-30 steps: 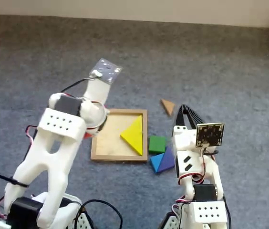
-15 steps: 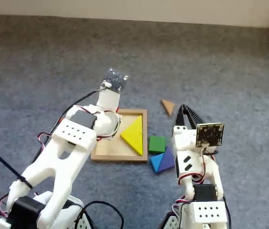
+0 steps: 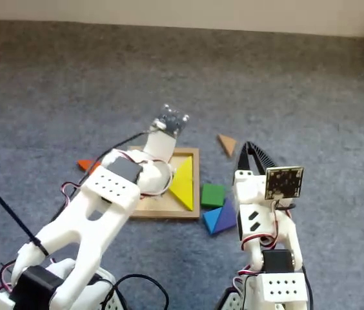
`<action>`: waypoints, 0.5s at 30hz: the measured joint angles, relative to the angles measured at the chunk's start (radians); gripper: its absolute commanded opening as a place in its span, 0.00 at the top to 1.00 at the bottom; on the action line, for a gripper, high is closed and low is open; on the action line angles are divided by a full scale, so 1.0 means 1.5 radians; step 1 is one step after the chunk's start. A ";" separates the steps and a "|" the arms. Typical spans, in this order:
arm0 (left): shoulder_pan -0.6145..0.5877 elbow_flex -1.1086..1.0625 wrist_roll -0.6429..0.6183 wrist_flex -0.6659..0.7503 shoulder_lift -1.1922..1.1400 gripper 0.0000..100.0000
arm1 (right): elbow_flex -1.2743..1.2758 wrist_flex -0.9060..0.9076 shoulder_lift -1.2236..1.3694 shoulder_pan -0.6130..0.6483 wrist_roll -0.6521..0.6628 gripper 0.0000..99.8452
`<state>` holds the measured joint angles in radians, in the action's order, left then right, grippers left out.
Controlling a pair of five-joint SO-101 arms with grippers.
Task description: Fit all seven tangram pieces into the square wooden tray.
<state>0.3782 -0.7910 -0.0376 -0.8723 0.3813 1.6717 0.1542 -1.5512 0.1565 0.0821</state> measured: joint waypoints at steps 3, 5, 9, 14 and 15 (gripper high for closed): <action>0.001 -0.001 0.009 0.002 0.000 1.00 | 0.000 0.000 0.000 0.000 0.000 0.99; -0.001 -0.001 0.017 0.010 0.000 1.00 | 0.000 0.000 0.000 0.000 0.000 0.99; 0.000 -0.030 0.023 0.049 0.001 1.00 | 0.000 0.000 0.000 0.000 0.000 0.99; 0.003 -0.044 0.023 0.078 0.001 1.00 | 0.000 0.000 0.000 0.000 0.000 0.99; 0.003 -0.044 0.023 0.079 0.001 1.00 | 0.000 0.000 0.000 0.000 0.000 0.99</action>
<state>0.3828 -0.8569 -0.0038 -0.7541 0.3828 1.6717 0.1542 -1.5512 0.1565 0.0821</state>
